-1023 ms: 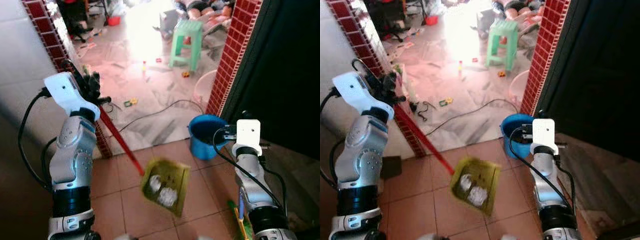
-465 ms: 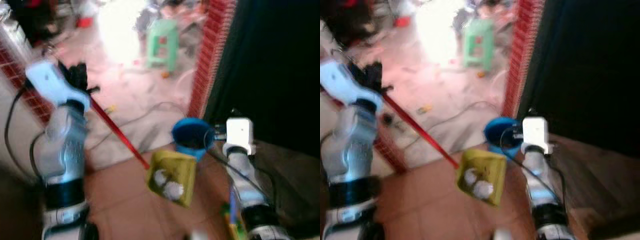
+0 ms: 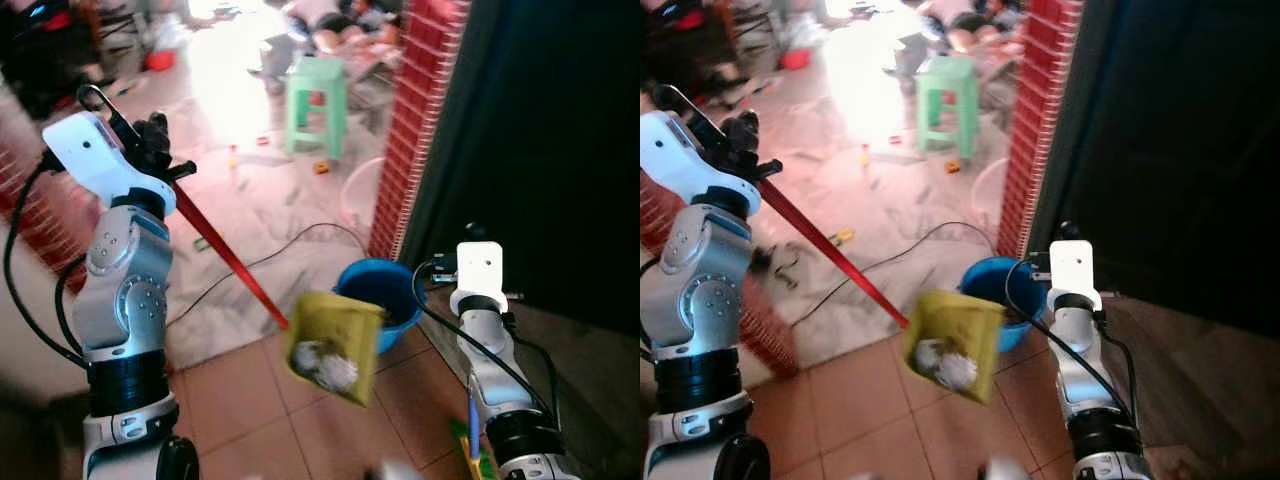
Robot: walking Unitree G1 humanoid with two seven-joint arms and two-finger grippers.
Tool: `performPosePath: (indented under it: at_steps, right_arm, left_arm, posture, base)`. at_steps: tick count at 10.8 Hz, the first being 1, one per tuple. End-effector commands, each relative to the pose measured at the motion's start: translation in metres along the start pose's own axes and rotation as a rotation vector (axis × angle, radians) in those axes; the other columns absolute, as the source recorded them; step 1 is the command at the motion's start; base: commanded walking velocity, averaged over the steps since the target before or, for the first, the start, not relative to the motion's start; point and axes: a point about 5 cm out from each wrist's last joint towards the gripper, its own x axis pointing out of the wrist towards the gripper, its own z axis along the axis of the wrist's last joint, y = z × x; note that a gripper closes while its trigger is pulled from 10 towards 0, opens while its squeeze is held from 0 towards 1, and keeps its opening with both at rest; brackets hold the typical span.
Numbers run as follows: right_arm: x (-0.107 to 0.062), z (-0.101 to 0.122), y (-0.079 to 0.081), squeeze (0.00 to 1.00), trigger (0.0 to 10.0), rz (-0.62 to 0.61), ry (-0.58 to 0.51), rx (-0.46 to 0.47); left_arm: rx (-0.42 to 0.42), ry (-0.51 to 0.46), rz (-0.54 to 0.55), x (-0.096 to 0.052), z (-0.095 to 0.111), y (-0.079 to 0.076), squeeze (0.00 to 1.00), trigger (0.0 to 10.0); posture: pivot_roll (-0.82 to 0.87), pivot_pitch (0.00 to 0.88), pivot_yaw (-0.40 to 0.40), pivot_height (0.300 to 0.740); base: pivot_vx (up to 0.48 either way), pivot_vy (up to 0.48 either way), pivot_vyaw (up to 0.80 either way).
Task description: Sweep floor
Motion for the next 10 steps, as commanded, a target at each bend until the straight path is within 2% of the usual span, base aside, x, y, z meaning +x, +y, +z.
performPosePath:
  at_steps: [1,3,10]
  right_arm:
    - [0.0033,0.008,-0.0037,0.0,10.0,-0.01,-0.041,-0.005]
    - [0.003,0.0081,-0.0029,0.0,10.0,-0.008,-0.041,-0.005]
    - [0.004,0.009,0.0008,0.0,10.0,0.012,-0.043,-0.002]
  left_arm:
    - [-0.029,-0.085,-0.03,0.0041,0.0173,-0.0108,0.0,10.0]
    - [-0.015,-0.094,0.011,0.0056,0.0192,-0.006,0.0,10.0]
    - [0.007,-0.118,0.061,0.009,0.0228,-0.0055,0.0,10.0]
  posture:
    - [-0.07,0.0,0.056,0.74]
    - [-0.07,0.0,0.057,0.74]
    - [-0.06,0.0,0.052,0.74]
  base:
    - [0.48,0.0,0.0]
    - [0.48,0.0,0.0]
    - [0.479,0.0,0.0]
